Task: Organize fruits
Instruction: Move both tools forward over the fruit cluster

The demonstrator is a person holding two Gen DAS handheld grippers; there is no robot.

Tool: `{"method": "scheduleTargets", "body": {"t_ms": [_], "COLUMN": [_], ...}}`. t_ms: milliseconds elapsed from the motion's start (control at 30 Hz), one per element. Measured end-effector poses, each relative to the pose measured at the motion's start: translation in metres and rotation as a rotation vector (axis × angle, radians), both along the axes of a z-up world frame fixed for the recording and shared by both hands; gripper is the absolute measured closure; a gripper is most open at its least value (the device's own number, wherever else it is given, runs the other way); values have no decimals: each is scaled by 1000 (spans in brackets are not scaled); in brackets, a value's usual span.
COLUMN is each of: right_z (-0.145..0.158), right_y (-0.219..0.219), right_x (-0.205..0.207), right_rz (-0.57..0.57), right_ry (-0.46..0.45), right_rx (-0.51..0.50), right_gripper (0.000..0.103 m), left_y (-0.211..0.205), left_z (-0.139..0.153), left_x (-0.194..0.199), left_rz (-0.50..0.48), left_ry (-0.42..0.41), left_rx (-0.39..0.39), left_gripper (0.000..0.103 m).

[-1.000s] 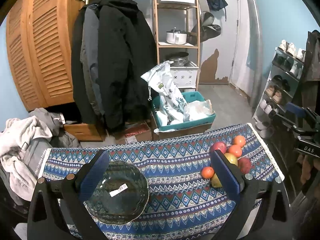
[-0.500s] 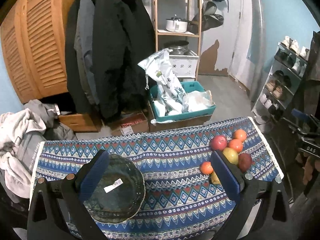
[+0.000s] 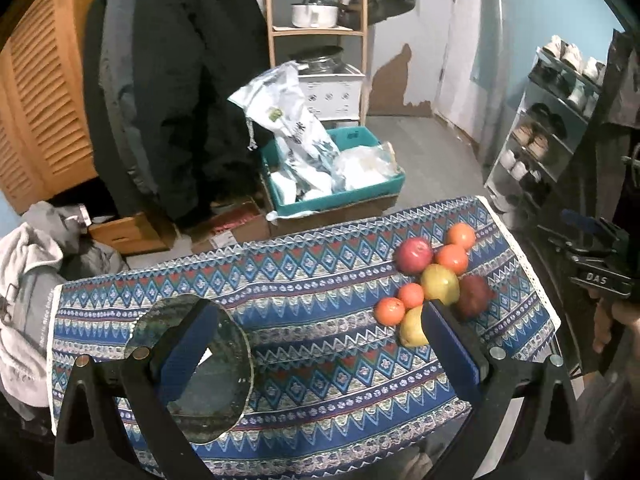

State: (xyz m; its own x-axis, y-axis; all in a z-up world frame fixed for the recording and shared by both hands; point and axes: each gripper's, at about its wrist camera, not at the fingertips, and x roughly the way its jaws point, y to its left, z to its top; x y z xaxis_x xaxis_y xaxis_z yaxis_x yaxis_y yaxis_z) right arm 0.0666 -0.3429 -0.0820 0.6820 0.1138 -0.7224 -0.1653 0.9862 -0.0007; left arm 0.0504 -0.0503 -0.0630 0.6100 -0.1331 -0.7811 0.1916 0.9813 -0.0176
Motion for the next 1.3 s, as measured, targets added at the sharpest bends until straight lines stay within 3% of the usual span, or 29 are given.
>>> {"method": "scheduleTargets", "body": {"t_ms": [500, 767, 1133, 1300], "right_z": [-53, -94, -155, -169], "right_y": [-27, -35, -37, -37], "right_x": [27, 43, 63, 68], "right_rz": [-28, -43, -20, -15], "right_ry": [153, 259, 388, 419], "right_rx": [-4, -8, -34, -54], "right_gripper": [12, 12, 12, 12], "left_y": [-45, -70, -93, -105], "left_z": [-29, -67, -121, -145], "left_x": [25, 40, 58, 65], "left_rz": [-85, -118, -129, -132], "left_ry": [60, 126, 232, 277], "left_rx": [1, 29, 6, 6], "left_gripper": [1, 1, 1, 1]}}
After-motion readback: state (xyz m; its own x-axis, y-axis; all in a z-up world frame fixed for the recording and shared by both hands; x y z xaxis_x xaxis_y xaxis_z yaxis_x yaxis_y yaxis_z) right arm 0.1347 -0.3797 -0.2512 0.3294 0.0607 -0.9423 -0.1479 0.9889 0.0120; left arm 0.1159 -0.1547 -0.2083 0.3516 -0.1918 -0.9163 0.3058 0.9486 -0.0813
